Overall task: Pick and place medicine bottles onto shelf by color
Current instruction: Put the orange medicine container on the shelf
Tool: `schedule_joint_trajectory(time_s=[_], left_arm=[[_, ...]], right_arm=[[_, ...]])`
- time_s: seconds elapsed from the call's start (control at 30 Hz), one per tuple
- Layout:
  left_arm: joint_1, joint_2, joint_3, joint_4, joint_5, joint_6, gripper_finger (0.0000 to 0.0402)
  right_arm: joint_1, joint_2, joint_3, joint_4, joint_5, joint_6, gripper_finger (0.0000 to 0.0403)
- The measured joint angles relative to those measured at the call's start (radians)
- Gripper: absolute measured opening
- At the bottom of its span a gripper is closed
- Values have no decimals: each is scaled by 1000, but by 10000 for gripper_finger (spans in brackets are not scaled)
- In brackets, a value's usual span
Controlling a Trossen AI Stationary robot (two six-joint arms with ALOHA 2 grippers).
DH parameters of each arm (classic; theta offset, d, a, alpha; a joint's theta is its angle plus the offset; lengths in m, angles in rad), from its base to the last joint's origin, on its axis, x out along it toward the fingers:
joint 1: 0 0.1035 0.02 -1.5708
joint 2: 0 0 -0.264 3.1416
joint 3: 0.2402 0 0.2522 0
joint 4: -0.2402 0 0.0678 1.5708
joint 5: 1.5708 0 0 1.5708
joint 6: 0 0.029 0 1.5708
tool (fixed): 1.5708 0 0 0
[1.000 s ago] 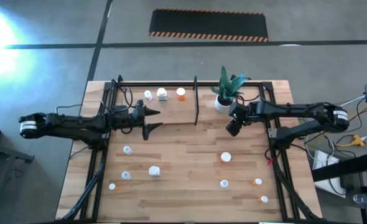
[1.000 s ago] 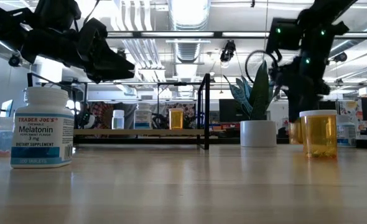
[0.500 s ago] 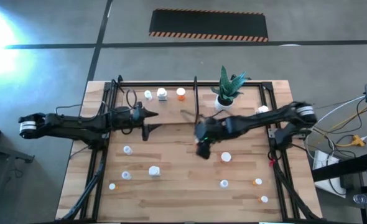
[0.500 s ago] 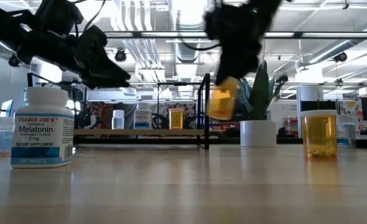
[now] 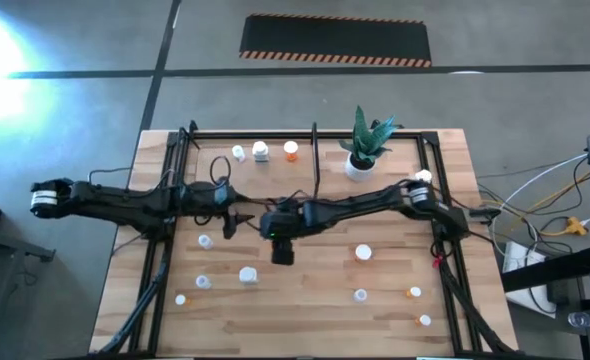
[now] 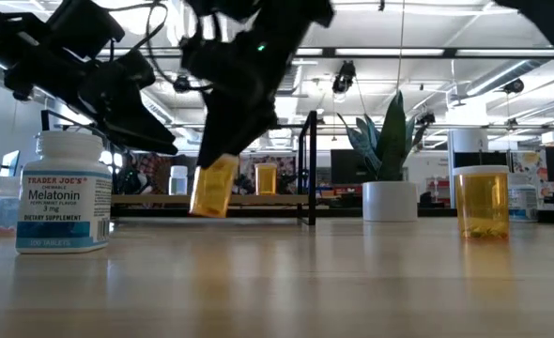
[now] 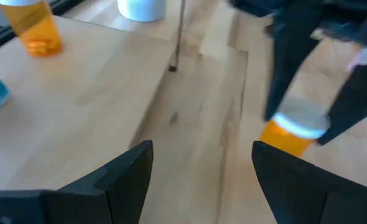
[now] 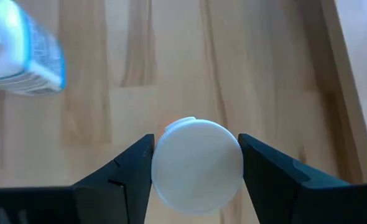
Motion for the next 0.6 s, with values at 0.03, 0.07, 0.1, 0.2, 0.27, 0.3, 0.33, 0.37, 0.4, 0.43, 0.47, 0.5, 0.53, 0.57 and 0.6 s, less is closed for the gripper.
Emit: schedule_joint_trajectory(time_s=[0.03, 0.07, 0.1, 0.2, 0.27, 0.3, 0.33, 0.37, 0.4, 0.43, 0.47, 0.5, 0.53, 0.57, 0.6], left_arm=[[-7, 0, -1, 1, 0, -1, 258], [-12, -1, -2, 0, -2, -2, 258], [-16, -2, -3, 0, -3, -4, 258], [-23, -5, -9, -2, -5, -4, 258], [-25, -11, -13, -19, -5, -7, 258], [-25, -16, -13, -36, -5, -8, 258], [-25, -20, -13, -51, -5, -8, 258], [-25, -25, -13, -64, -5, -8, 258], [-25, -31, -13, -74, -5, -8, 258], [-25, -36, -13, -76, -5, -7, 258], [-25, -43, -13, -80, -5, -7, 258], [-25, -50, -13, -86, -5, -7, 258], [-25, -56, -13, -89, -5, -7, 258], [-25, -63, -13, -95, -5, -5, 258], [-25, -69, -13, -101, -5, -4, 258]], right_arm=[[-4, 25, 36, -15, 0, -17, 200], [-8, 48, 68, -28, 0, -27, 200], [-11, 70, 98, -37, 0, -42, 200], [-21, 122, 169, -57, 0, -78, 200], [-29, 149, 205, -68, 0, -98, 200], [-33, 159, 220, -72, -1, -106, 201], [-36, 167, 233, -80, -1, -120, 201], [-38, 171, 241, -82, -1, -127, 201], [-39, 176, 246, -81, -2, -139, 201], [-40, 177, 247, -79, -2, -152, 201], [-40, 179, 249, -78, -3, -166, 201], [-40, 179, 251, -78, -4, -178, 201], [-40, 179, 253, -78, -4, -189, 201], [-41, 177, 254, -77, -7, -202, 203], [-41, 174, 254, -77, -8, -209, 208]])
